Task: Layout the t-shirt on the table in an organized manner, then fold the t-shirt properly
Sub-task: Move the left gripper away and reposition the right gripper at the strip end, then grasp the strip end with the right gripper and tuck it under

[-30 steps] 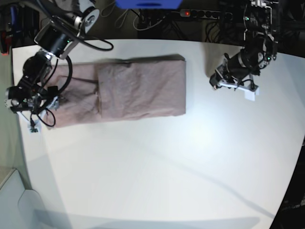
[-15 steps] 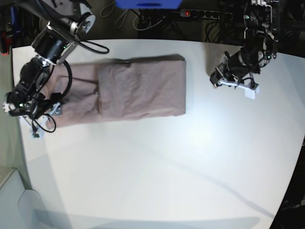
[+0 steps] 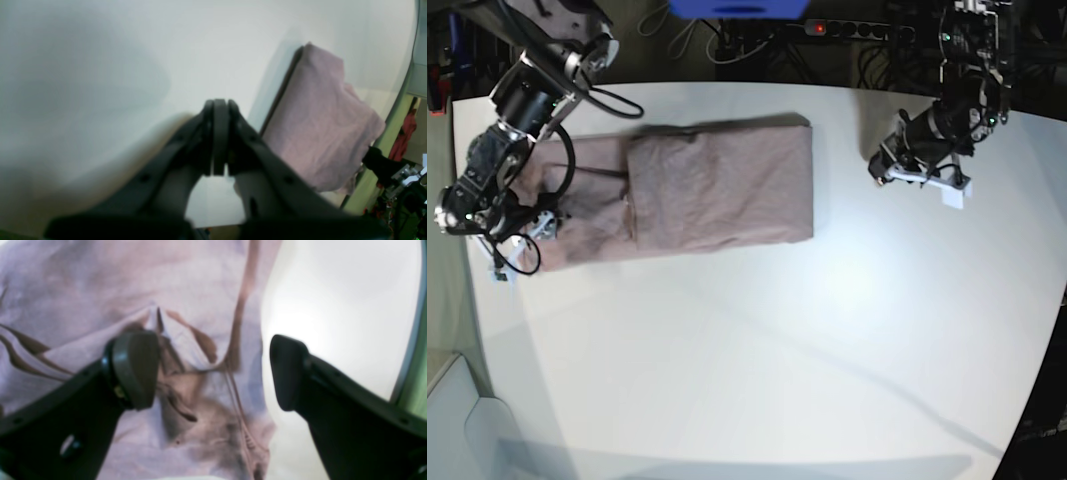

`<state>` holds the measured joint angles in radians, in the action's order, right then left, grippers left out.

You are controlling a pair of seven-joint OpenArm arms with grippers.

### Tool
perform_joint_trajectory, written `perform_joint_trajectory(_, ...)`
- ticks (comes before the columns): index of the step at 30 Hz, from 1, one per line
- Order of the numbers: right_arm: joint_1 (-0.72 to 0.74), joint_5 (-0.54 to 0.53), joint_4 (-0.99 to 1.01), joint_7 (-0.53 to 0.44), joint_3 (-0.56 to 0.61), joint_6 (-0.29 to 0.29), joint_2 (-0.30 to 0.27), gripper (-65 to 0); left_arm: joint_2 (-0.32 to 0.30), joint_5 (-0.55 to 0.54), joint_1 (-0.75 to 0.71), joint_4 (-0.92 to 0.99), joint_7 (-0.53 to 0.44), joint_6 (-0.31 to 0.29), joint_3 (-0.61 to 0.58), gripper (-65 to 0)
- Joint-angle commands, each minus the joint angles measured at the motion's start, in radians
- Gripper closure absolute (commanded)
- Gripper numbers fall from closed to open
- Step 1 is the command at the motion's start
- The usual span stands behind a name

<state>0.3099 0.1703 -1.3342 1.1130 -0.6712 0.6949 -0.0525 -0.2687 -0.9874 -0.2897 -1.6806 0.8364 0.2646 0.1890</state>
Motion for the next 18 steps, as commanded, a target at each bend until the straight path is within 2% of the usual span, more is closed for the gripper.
perform_joint_trajectory(1, 0.022, 0.001, -0.014, -0.011, 0.001, 0.003, -0.022, -52.4, -0.01, -0.011, 0.007, -0.016, -0.004, 0.0, 0.007, 0.0)
perform_joint_trajectory(7, 0.013, -0.001, -0.011, -0.024, 0.001, 0.003, -0.02, -52.4, -0.01, -0.011, 0.007, -0.016, -0.004, 0.0, 0.007, 0.0)
perform_joint_trajectory(12, 0.015, -0.008, 0.121, -0.023, -0.006, 0.003, -0.025, -52.3, -0.01, -0.011, 0.007, -0.016, -0.006, 0.0, 0.007, 0.0)
perform_joint_trajectory(18, -0.004, -0.145, 0.195, -0.018, -0.097, 0.003, -0.043, -52.2, -0.01, -0.009, 0.002, -0.016, -0.006, 0.0, 0.007, 0.0)
